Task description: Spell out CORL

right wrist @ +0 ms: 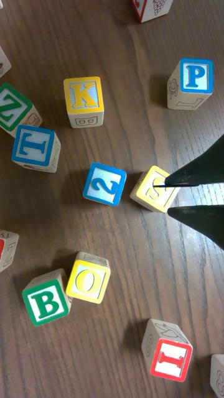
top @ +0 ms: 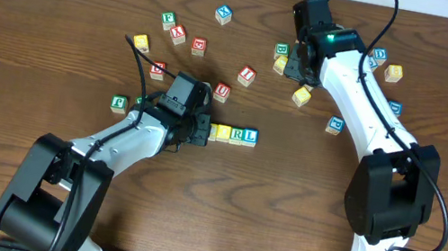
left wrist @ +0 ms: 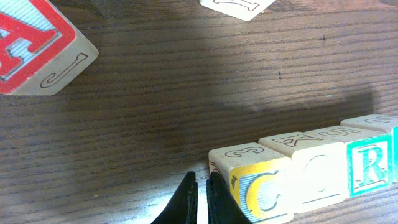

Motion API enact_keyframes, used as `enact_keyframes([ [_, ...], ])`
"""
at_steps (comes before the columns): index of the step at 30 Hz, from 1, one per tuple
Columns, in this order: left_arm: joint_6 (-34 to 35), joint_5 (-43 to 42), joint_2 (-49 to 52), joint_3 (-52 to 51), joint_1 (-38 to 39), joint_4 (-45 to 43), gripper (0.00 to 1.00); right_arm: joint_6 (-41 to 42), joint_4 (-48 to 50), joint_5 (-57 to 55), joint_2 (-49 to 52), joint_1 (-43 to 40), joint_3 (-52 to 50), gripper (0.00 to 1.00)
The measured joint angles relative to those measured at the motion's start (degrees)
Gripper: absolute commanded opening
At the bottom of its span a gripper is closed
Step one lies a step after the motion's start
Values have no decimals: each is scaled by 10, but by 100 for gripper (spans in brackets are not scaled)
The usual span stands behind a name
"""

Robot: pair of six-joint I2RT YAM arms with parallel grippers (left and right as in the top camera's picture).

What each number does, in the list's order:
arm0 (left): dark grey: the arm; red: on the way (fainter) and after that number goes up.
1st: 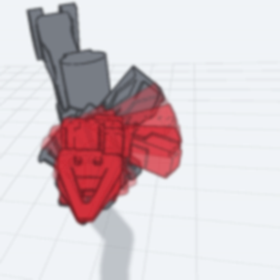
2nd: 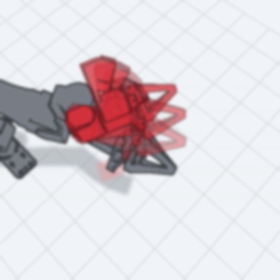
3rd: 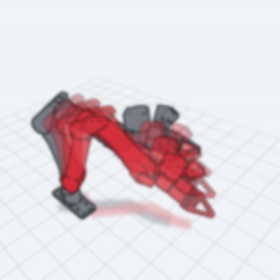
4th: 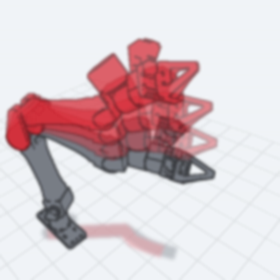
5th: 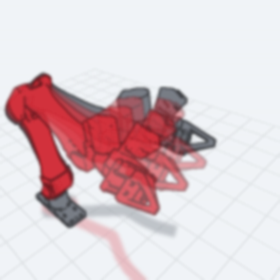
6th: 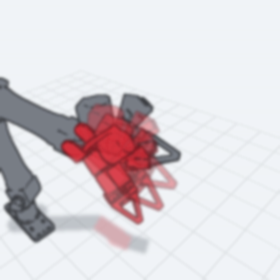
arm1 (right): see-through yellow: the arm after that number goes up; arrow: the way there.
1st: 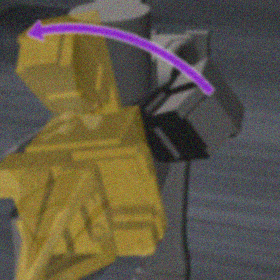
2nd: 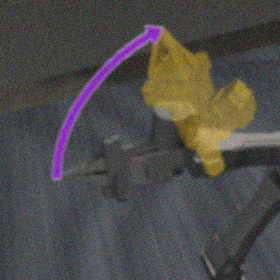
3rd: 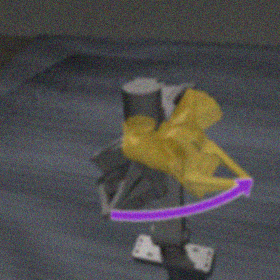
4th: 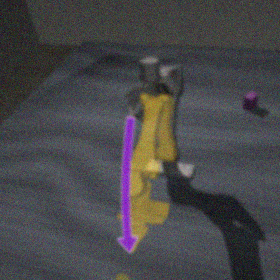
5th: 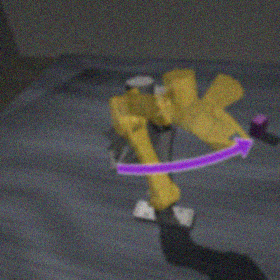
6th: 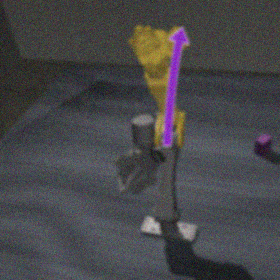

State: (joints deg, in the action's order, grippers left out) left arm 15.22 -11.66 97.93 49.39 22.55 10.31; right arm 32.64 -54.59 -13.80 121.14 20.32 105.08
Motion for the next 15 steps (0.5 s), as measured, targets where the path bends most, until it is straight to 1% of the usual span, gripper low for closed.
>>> enact_keyframes([
  [6, 0, 7, 0, 0, 0, 0, 8, 0, 0, 0, 0, 0, 0, 4],
  [9, 0, 32, 0, 0, 0, 0, 7, 0, -1, 0, 0, 0, 0, 1],
  [15, 0, 78, 0, 0, -13, 5, 7, 0, -2, 0, 0, 0, 0, 1],
])
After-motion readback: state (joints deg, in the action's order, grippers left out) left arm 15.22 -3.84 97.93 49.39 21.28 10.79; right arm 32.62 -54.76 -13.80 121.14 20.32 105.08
